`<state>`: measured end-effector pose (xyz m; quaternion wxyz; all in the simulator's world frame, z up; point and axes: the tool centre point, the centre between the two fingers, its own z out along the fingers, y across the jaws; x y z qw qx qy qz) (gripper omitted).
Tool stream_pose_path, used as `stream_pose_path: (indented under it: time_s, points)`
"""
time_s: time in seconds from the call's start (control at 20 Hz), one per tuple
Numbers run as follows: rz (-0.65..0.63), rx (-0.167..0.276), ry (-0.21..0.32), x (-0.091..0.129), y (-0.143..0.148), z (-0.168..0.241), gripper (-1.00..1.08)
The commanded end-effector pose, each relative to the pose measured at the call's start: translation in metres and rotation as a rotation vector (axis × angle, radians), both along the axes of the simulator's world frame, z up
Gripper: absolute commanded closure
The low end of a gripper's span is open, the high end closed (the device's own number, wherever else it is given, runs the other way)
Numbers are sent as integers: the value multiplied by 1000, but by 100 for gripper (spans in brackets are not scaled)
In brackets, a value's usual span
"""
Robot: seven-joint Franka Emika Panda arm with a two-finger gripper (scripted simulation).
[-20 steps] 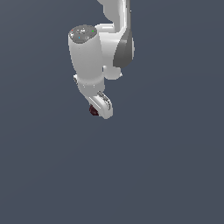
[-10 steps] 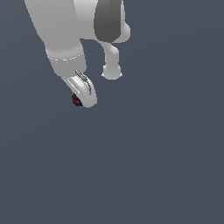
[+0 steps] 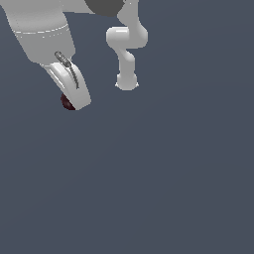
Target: Pick up the object and move it to a goal position.
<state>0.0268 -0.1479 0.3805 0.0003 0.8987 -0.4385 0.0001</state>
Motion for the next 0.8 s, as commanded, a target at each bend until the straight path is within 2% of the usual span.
stream_pose_path:
  time_s: [0.0,0.75]
  points:
    - [1,0,0,4,-5,11,108]
    - [1,1,0,13,-17,34,108]
